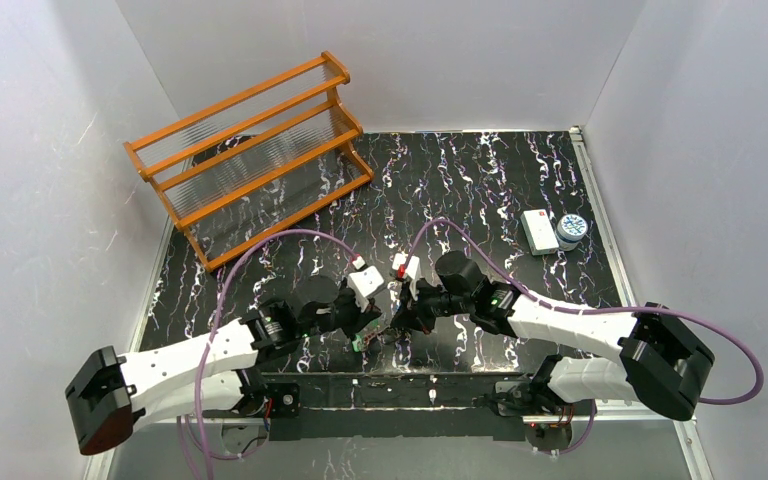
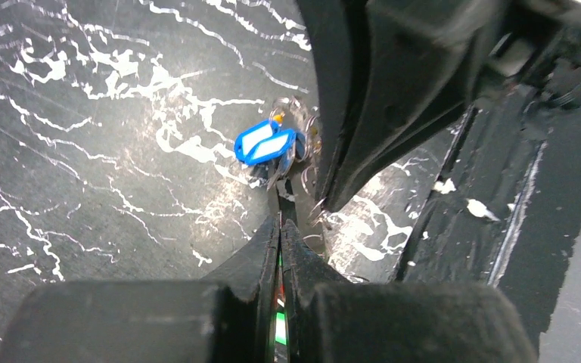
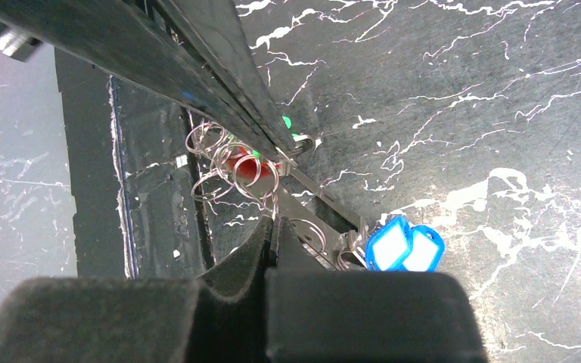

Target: Put the keys on the keyring

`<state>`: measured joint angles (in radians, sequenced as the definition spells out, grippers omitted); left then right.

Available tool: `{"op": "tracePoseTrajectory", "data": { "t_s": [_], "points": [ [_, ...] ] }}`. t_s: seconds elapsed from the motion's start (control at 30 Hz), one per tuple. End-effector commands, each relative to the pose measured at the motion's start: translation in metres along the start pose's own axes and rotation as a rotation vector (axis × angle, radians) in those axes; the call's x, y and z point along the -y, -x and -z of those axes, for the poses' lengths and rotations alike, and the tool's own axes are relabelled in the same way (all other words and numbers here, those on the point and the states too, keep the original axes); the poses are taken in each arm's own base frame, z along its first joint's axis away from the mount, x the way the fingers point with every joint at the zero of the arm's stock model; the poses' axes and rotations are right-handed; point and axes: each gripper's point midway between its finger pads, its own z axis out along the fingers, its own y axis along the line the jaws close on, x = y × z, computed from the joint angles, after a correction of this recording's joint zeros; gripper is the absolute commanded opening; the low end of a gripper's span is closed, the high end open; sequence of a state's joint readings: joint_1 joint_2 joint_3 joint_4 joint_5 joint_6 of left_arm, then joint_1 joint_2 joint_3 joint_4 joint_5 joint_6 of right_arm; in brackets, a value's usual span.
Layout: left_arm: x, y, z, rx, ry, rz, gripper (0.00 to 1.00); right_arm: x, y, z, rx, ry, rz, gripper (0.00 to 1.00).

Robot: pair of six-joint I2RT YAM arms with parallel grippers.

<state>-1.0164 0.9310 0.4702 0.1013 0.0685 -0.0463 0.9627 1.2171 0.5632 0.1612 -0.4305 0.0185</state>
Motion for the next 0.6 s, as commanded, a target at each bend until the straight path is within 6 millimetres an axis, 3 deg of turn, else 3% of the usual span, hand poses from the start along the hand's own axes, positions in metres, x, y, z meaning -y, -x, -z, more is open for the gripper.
{"op": "tracePoseTrajectory", "data": {
  "t_s": [0.0,0.33,0.57],
  "points": [
    [0.009,0.014,0.010,0.063,-0.050,0.001,0.00,-0.004,0.016,0.001,0.063,0.018,0.053,0.01],
    [0.028,0.009,0.004,0.032,-0.164,-0.012,0.00,-0.003,0.015,0.000,0.059,0.019,0.050,0.01],
    [0.030,0.007,-0.002,0.008,-0.178,-0.016,0.00,-0.004,0.015,0.000,0.058,0.022,0.050,0.01]
  ]
}}
